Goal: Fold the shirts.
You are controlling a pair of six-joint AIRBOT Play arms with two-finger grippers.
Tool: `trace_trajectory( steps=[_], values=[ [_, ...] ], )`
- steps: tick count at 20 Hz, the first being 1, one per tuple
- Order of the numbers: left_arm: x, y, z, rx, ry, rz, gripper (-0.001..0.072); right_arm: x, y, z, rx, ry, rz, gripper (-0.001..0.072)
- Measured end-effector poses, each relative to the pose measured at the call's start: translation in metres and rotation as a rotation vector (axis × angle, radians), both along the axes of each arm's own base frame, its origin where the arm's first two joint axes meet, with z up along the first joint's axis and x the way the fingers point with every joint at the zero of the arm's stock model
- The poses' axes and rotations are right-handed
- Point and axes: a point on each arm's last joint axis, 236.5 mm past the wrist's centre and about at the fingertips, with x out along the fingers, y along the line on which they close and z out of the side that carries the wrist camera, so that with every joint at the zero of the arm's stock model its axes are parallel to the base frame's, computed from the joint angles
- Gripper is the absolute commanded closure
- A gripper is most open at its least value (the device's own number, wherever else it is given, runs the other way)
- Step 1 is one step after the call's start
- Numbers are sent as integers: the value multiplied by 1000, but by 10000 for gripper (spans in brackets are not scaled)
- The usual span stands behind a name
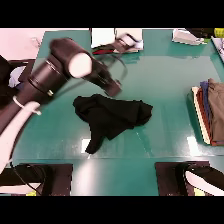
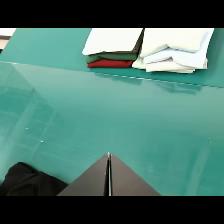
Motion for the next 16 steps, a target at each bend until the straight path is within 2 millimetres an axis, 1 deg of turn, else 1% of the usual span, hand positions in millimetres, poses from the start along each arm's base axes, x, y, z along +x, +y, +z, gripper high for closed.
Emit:
trace_trajectory(
  steps=[1,3,4,5,6,8,9,10,12,14,16],
  values=[
    [16,30,0,17,10,81,177,0,0,0,0,-1,0,694],
    [39,95,-16,52,76,248,177,0,0,0,0,0,0,694],
    [46,127,-27,64,113,329,177,0,0,0,0,0,0,694],
    [51,153,-41,69,151,394,177,0,0,0,-1,0,0,694],
    [53,172,-59,59,199,447,177,0,0,0,-1,0,0,694],
    [56,194,-93,26,266,520,177,0,0,0,-1,0,0,694],
    [56,202,-111,18,297,547,177,0,0,0,-1,0,-1,694],
    [56,205,-129,8,331,566,177,0,0,0,-2,0,-1,694],
    [54,203,-162,-17,402,588,177,0,0,-1,-2,3,0,694],
    [53,199,-186,-43,461,604,177,-1,0,-3,-6,12,3,694],
    [51,192,-205,-69,513,615,177,-3,0,-6,-9,24,6,694]
  ],
)
